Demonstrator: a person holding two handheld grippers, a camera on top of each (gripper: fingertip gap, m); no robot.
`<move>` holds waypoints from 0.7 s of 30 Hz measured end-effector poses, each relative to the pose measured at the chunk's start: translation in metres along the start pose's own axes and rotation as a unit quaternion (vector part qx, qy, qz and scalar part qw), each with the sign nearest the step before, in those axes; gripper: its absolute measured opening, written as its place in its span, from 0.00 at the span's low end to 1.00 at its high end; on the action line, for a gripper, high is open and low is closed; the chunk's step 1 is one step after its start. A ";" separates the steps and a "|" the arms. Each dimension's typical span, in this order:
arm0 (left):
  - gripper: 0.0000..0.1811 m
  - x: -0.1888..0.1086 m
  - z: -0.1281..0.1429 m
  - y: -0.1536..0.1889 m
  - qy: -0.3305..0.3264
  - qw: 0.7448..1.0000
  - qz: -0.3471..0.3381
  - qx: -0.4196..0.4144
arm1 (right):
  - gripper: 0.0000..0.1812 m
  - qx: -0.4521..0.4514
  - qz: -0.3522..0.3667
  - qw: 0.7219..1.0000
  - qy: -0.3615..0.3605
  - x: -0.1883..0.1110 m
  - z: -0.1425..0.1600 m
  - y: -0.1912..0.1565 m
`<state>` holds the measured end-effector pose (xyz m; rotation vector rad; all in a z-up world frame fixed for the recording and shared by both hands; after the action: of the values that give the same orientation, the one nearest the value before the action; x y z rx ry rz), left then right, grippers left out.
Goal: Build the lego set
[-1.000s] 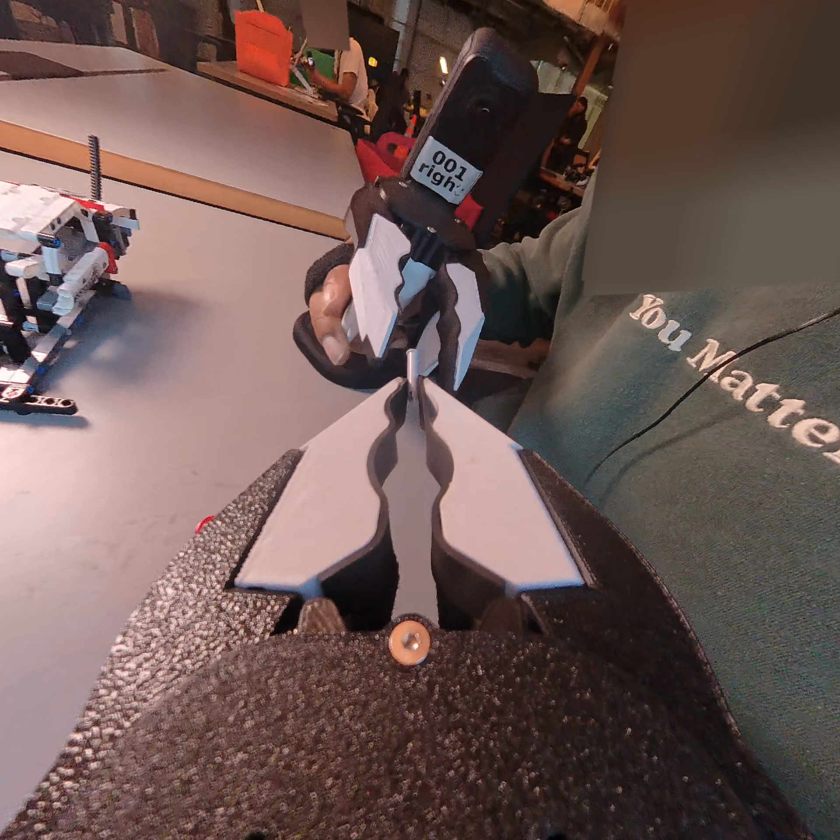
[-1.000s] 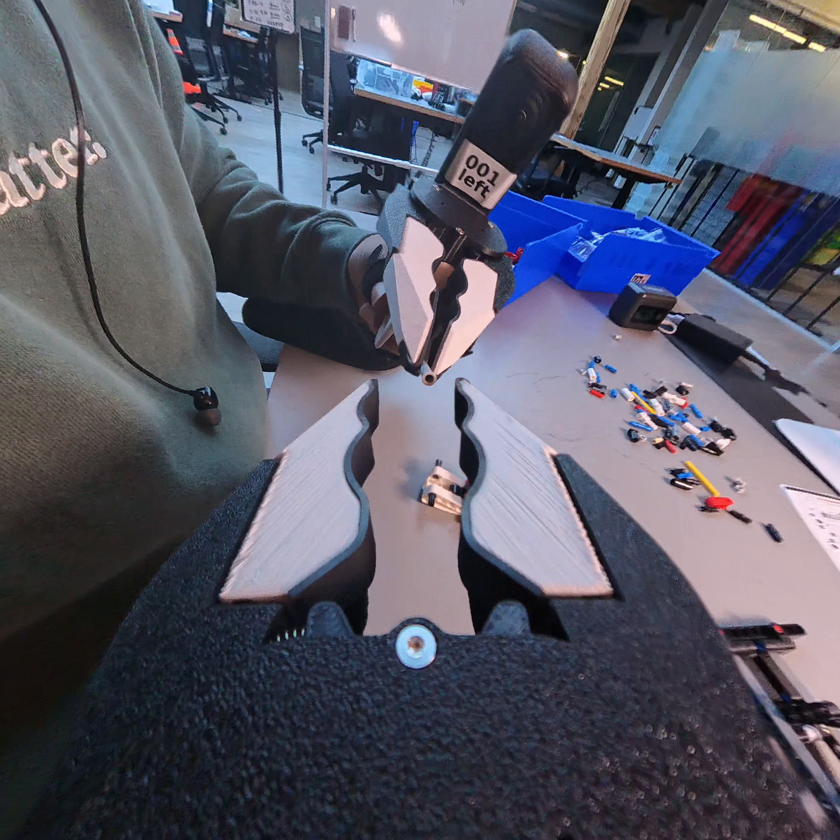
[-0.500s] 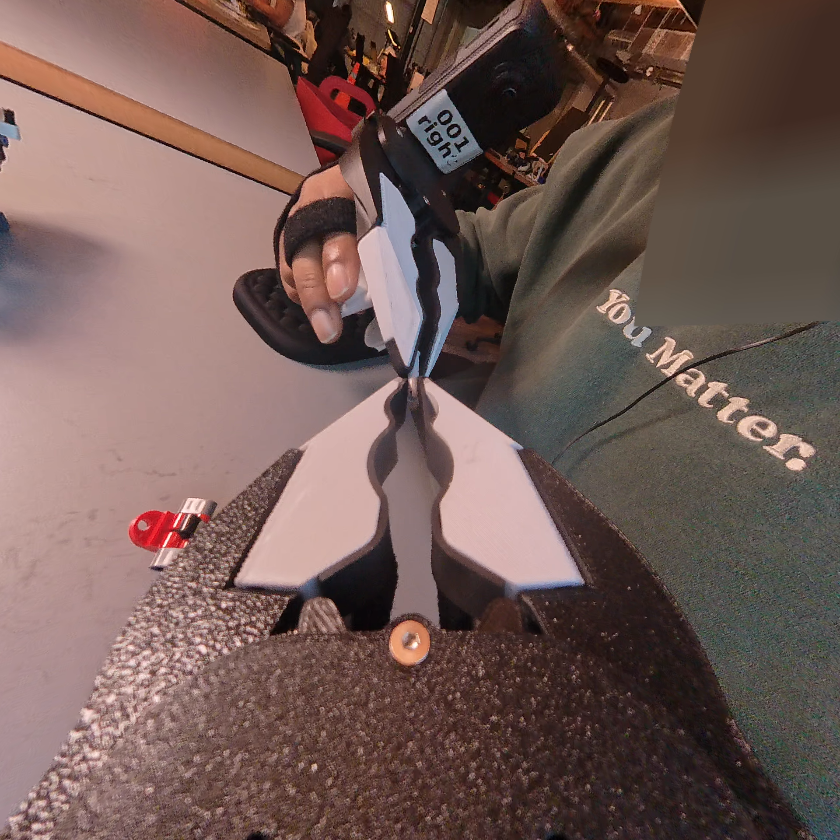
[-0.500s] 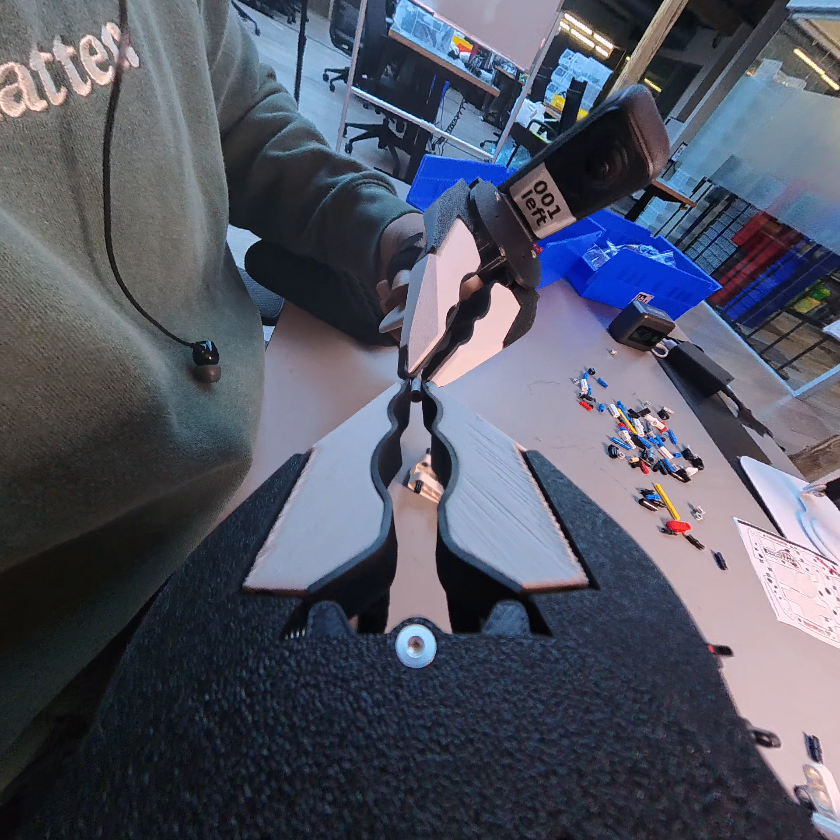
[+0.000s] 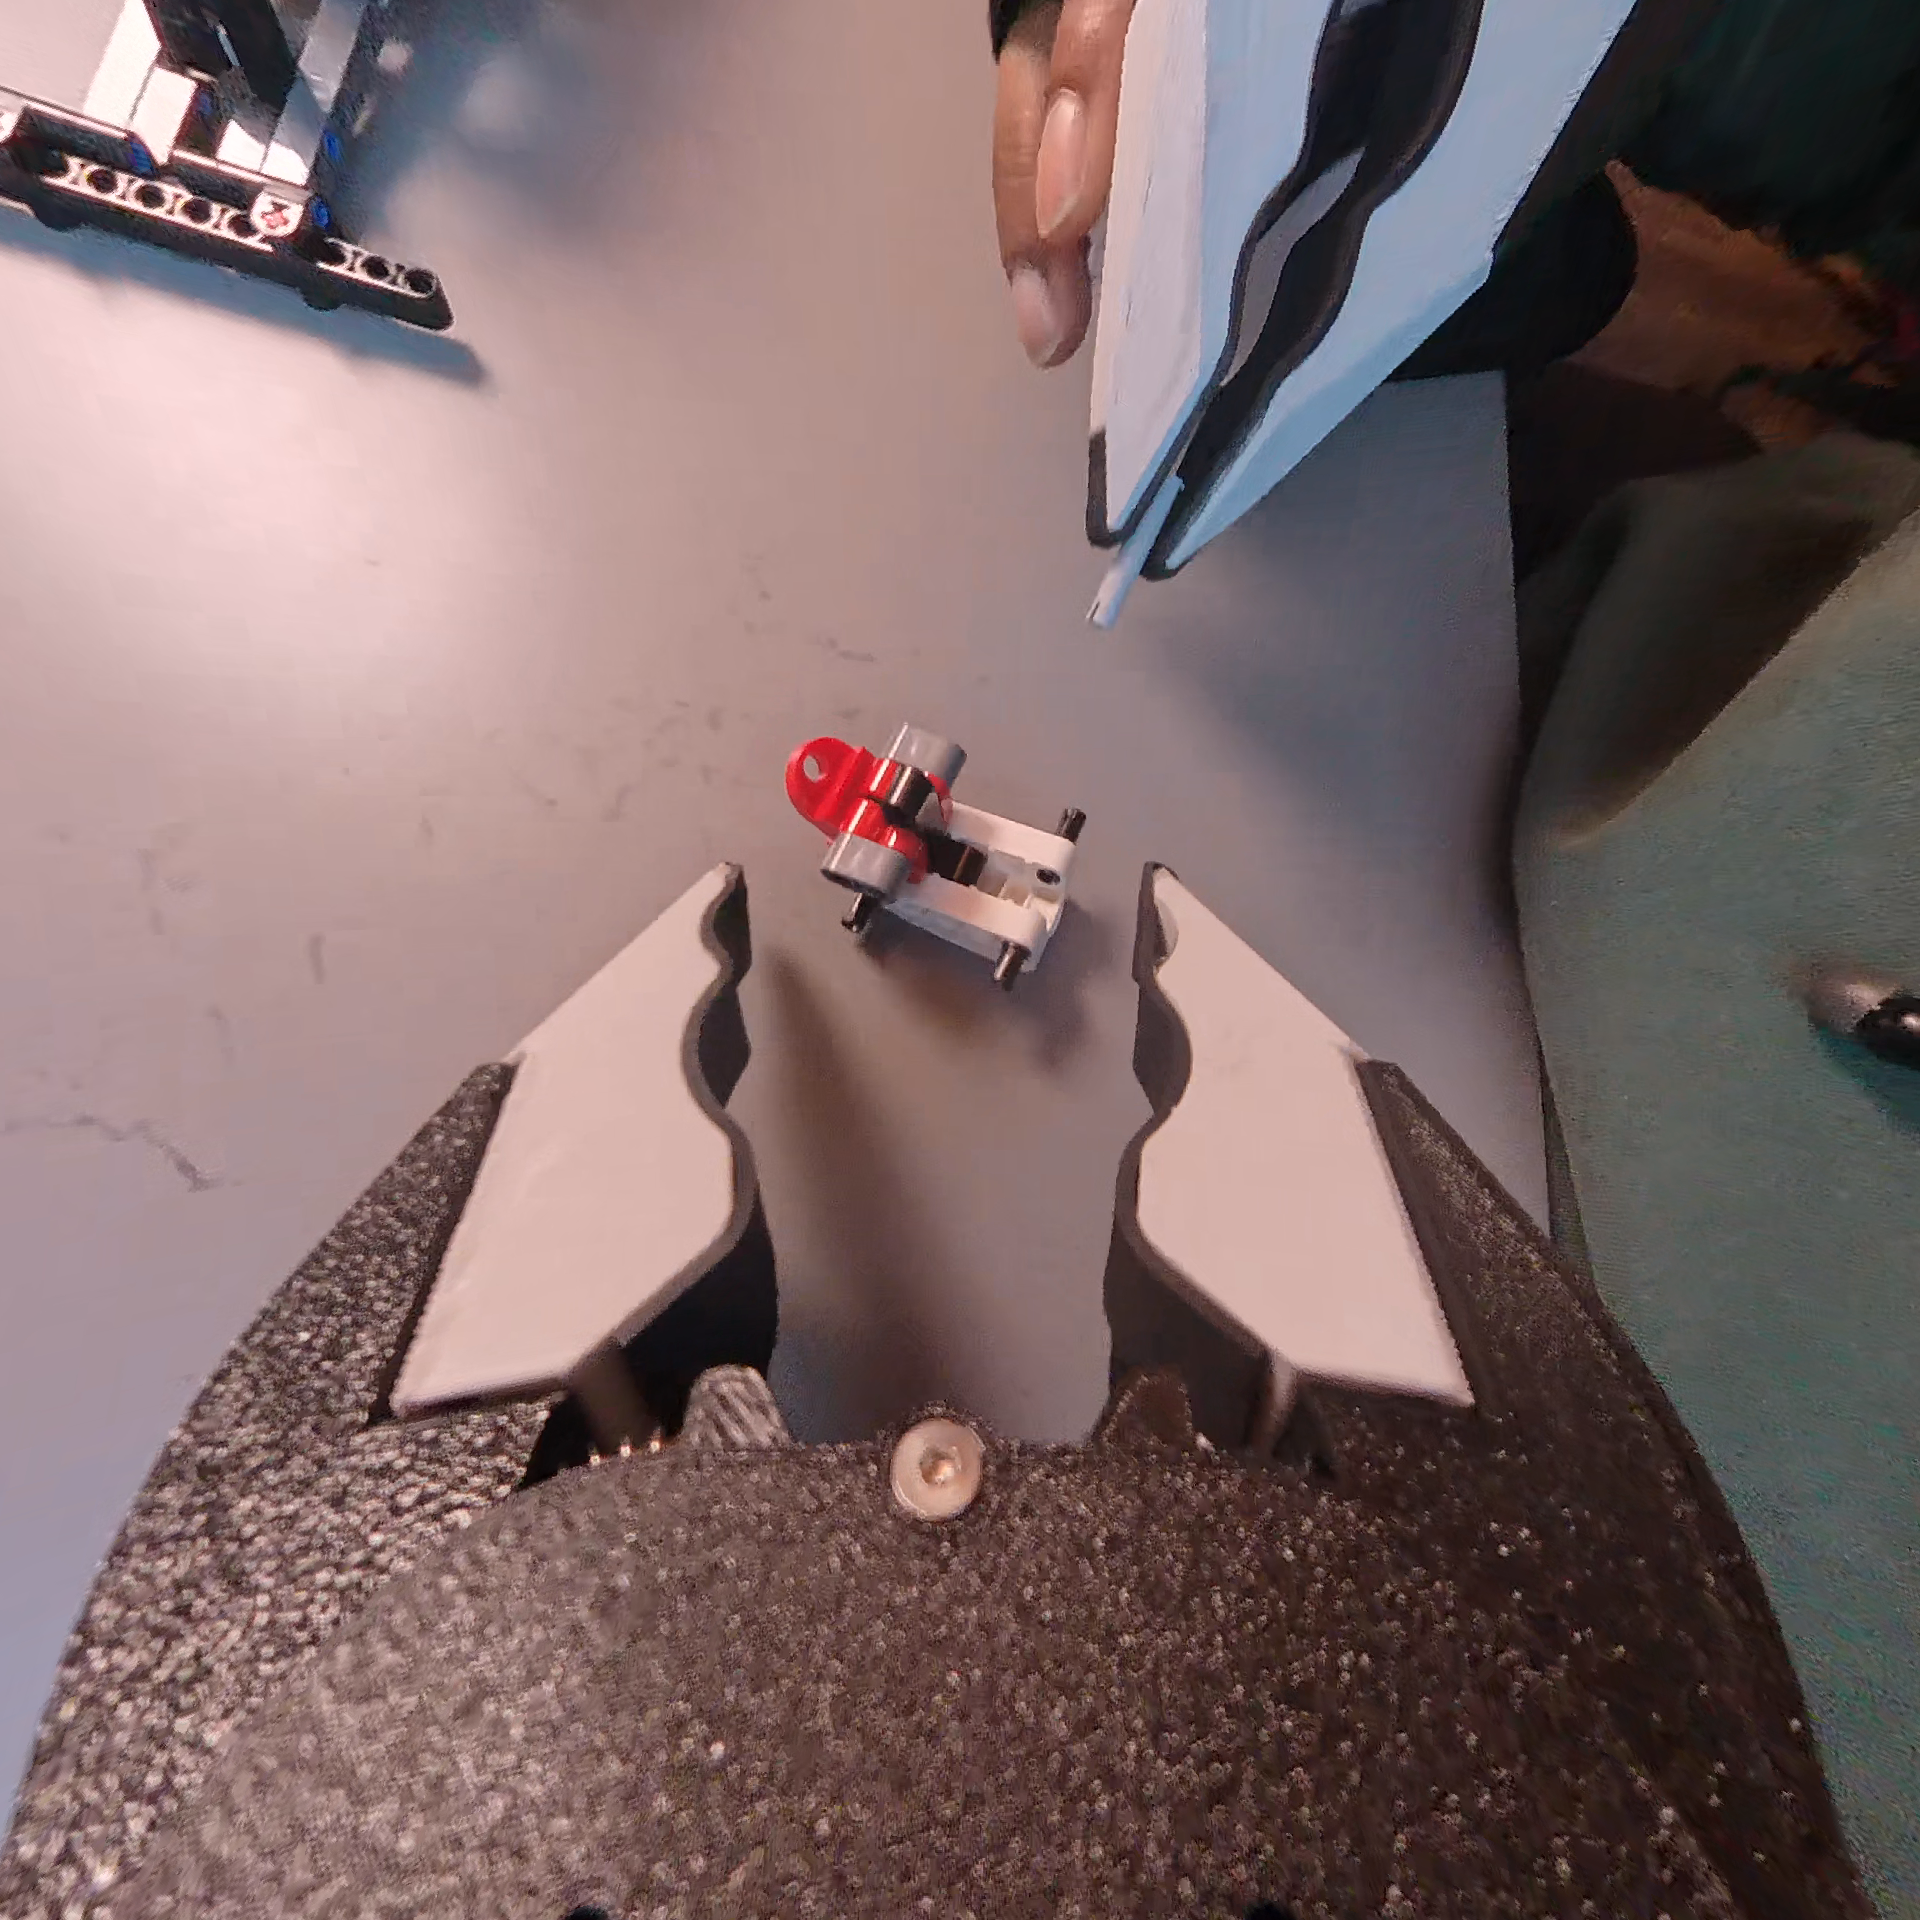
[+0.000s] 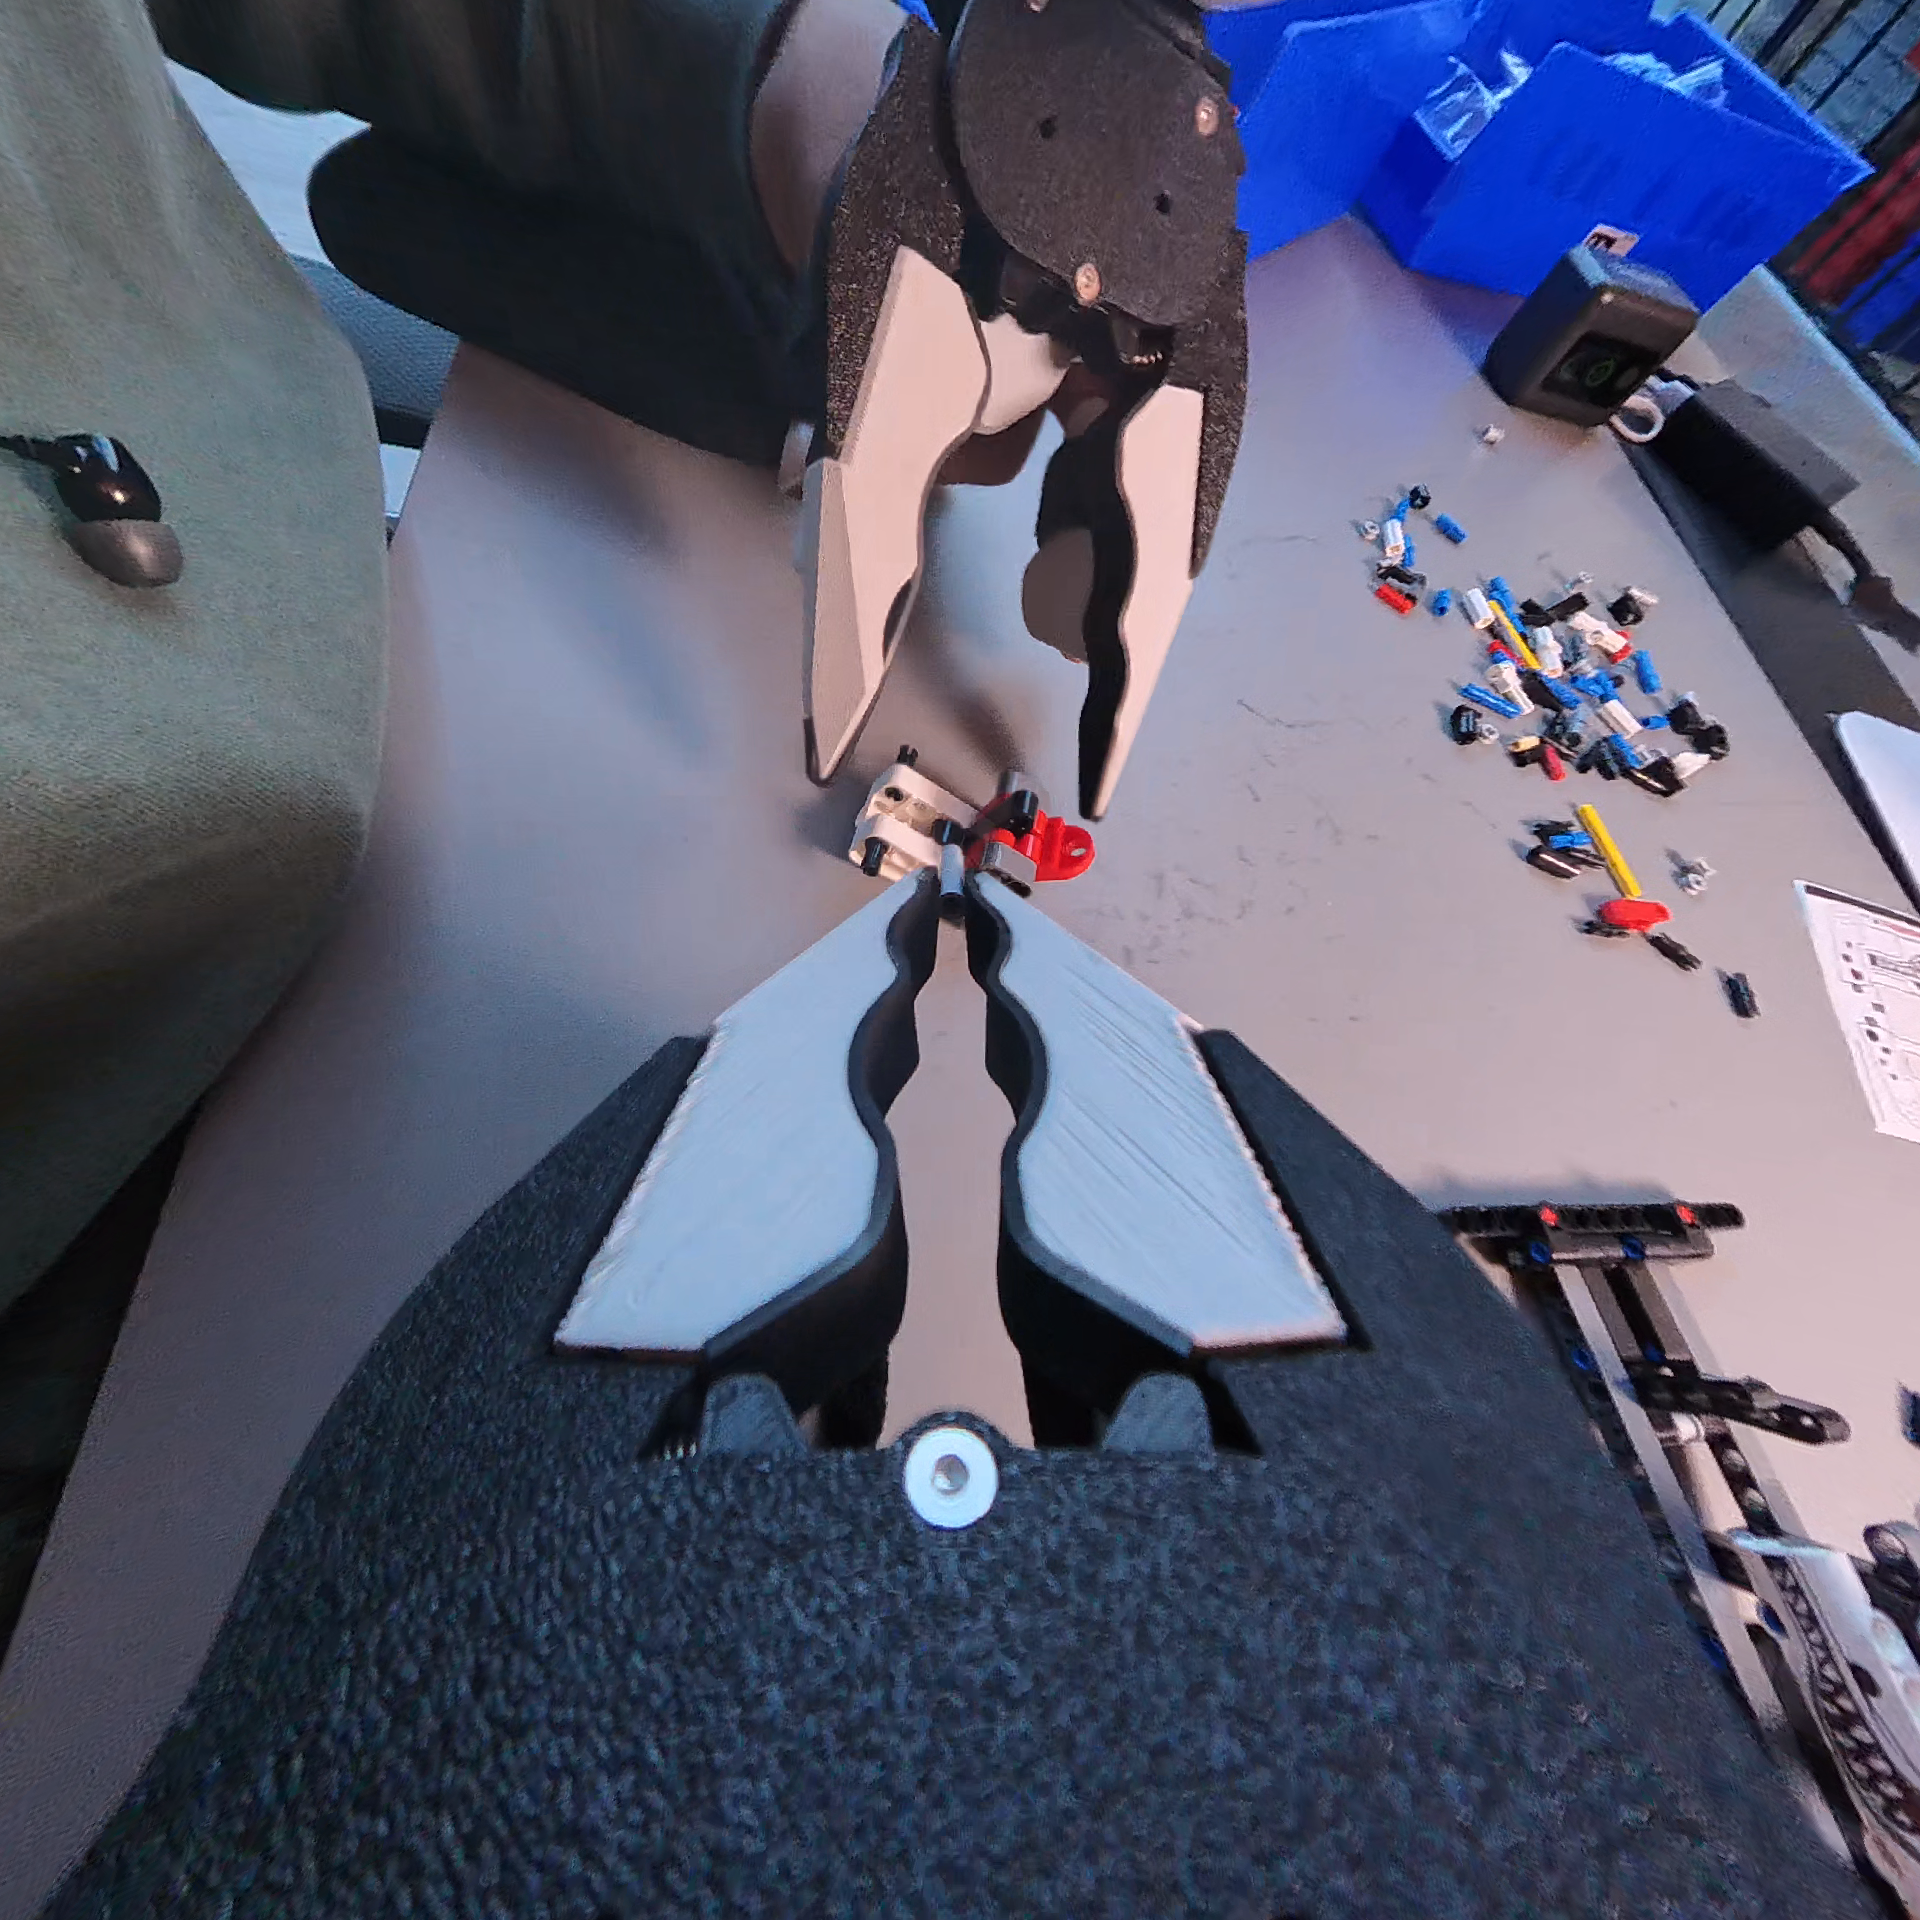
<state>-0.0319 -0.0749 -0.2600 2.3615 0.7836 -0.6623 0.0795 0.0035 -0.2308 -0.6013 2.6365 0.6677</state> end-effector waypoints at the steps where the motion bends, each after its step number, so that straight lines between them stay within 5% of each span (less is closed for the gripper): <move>1: 0.42 0.003 -0.001 -0.002 -0.007 1.000 0.006 0.003 | 0.02 -0.004 -0.007 1.000 0.000 0.001 0.001 0.000; 11: 0.41 0.016 -0.005 -0.009 -0.070 0.996 0.019 0.055 | 0.03 0.006 -0.005 1.000 0.005 -0.002 0.010 0.009; 21: 0.35 0.009 0.005 -0.001 -0.054 0.998 -0.004 0.028 | 0.03 0.010 -0.007 1.000 0.008 -0.002 0.010 0.011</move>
<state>-0.0275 -0.0734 -0.2693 2.3513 0.7360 -0.8186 0.0781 0.0180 -0.2343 -0.6208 2.6479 0.6356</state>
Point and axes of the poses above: each gripper's, where its closed fingertips meet, x out along the fingers, z out of its underside, y = z × x across the jaws, the point moved 6 cm from there along -x, back along the fingers, and after that the axes turned 12 degrees about z, right-handed, at the moved point
